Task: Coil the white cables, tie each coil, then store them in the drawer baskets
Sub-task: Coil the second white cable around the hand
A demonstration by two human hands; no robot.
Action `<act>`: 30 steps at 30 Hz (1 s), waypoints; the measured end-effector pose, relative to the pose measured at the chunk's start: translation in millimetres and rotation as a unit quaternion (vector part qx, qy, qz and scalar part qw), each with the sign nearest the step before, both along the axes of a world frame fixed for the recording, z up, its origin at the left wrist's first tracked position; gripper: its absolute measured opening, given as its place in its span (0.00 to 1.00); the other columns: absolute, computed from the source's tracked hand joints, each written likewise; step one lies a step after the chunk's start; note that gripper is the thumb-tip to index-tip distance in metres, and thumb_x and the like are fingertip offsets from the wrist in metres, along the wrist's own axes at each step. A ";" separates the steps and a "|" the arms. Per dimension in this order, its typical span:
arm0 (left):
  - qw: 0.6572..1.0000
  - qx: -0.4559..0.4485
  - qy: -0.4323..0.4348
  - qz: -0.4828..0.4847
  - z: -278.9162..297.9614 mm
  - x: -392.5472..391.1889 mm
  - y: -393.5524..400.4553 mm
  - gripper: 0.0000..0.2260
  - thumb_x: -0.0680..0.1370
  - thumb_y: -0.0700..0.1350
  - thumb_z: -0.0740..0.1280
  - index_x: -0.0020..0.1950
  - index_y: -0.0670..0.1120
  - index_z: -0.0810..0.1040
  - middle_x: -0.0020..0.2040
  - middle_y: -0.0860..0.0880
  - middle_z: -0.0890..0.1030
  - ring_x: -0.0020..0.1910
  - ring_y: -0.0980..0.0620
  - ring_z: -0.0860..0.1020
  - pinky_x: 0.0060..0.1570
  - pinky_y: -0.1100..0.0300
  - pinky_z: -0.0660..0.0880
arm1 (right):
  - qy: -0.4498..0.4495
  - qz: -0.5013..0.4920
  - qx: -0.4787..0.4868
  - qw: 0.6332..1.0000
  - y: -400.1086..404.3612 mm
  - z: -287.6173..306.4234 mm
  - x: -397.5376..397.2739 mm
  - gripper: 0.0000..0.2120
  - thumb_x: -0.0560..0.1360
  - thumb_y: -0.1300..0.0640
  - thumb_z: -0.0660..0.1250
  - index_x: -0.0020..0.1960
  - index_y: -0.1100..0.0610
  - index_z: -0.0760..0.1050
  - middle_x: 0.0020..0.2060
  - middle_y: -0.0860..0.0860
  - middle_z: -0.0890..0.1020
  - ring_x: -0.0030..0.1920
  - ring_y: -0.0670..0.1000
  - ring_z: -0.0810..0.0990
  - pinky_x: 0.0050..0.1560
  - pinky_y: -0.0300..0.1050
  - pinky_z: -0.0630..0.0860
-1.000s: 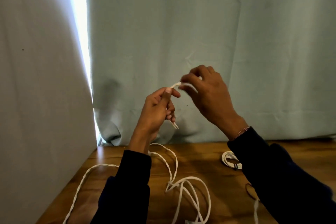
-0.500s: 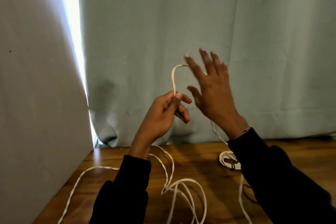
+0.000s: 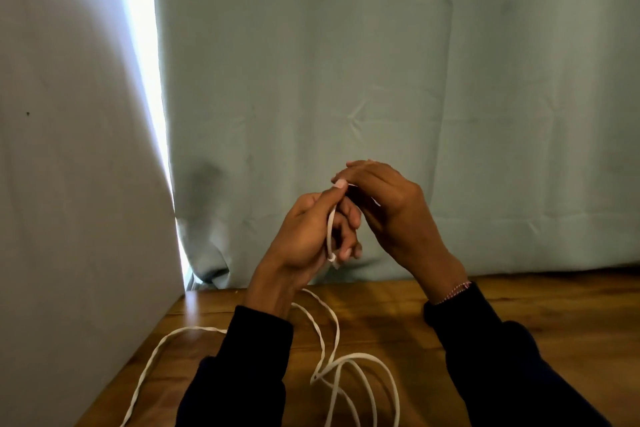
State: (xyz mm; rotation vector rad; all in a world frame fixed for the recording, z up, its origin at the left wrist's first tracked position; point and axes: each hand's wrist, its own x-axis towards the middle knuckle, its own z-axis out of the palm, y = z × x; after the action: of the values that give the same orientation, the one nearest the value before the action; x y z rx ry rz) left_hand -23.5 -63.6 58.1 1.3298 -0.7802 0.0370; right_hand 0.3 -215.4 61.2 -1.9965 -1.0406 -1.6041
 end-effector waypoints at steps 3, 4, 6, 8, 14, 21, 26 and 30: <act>0.994 0.021 0.036 -0.100 1.4 2.7 3.6 0.32 0.79 0.64 0.55 0.43 0.35 0.81 0.30 0.40 0.81 0.29 0.46 0.79 0.41 0.54 0.78 | 0.037 0.010 0.008 0.999 -1.2 -3.7 -0.9 0.12 0.77 0.64 0.71 0.59 0.61 0.80 0.52 0.56 0.84 0.52 0.52 0.83 0.53 0.47 0.82; 0.989 0.036 0.047 -0.136 1.9 3.4 5.2 0.36 0.77 0.67 0.54 0.46 0.34 0.82 0.33 0.39 0.83 0.33 0.45 0.81 0.44 0.53 0.79 | 0.045 0.013 0.009 0.999 -1.1 -4.2 -0.8 0.11 0.77 0.63 0.72 0.59 0.60 0.81 0.51 0.55 0.84 0.50 0.51 0.83 0.51 0.45 0.82; 0.978 0.050 0.070 -0.189 2.3 4.5 6.9 0.41 0.75 0.71 0.51 0.51 0.33 0.82 0.38 0.37 0.84 0.39 0.43 0.83 0.49 0.51 0.79 | 0.050 0.023 0.021 0.998 0.3 -3.7 -0.4 0.10 0.78 0.59 0.70 0.58 0.60 0.81 0.49 0.54 0.84 0.47 0.49 0.83 0.49 0.40 0.81; 0.971 0.045 0.084 -0.219 2.9 4.8 6.9 0.44 0.73 0.73 0.51 0.54 0.32 0.81 0.42 0.36 0.84 0.43 0.42 0.84 0.52 0.49 0.79 | 0.051 0.022 0.043 0.998 0.7 -2.3 1.5 0.10 0.78 0.56 0.69 0.57 0.59 0.82 0.47 0.54 0.84 0.45 0.49 0.83 0.47 0.36 0.79; 0.960 0.030 0.103 -0.260 4.4 6.5 6.4 0.44 0.73 0.72 0.53 0.58 0.32 0.79 0.45 0.36 0.84 0.46 0.41 0.83 0.52 0.48 0.79 | 0.065 0.012 0.116 0.991 -3.4 -1.3 4.0 0.11 0.78 0.57 0.68 0.56 0.61 0.83 0.45 0.55 0.86 0.44 0.52 0.85 0.46 0.44 0.82; 0.974 -0.080 0.103 -0.185 4.1 -2.3 -5.3 0.23 0.81 0.51 0.57 0.50 0.36 0.85 0.45 0.38 0.85 0.46 0.44 0.86 0.50 0.53 0.83 | 0.218 -0.056 0.024 0.974 8.1 -0.9 -8.1 0.10 0.80 0.59 0.64 0.55 0.64 0.80 0.47 0.59 0.82 0.46 0.57 0.82 0.45 0.38 0.72; 0.952 -0.170 0.111 -0.230 3.9 7.1 -0.7 0.21 0.84 0.45 0.54 0.70 0.32 0.70 0.67 0.33 0.77 0.67 0.38 0.77 0.66 0.50 0.75 | 0.411 -0.074 -0.160 0.894 17.3 -8.9 -17.7 0.12 0.83 0.60 0.60 0.63 0.61 0.76 0.57 0.60 0.81 0.51 0.54 0.79 0.51 0.41 0.76; 0.957 -0.204 0.094 -0.185 5.0 16.5 9.3 0.23 0.85 0.48 0.53 0.78 0.39 0.61 0.75 0.39 0.70 0.75 0.42 0.68 0.74 0.49 0.66 | 0.455 -0.109 -0.273 0.841 25.0 -6.6 -34.9 0.11 0.84 0.55 0.59 0.63 0.57 0.76 0.41 0.48 0.81 0.42 0.49 0.83 0.54 0.51 0.81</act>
State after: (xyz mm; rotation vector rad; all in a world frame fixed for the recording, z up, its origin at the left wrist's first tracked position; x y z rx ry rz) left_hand -7.0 -54.3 63.2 0.7697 -0.7982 -0.2139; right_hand -34.6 -190.4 54.5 -2.8497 -0.9152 -0.2290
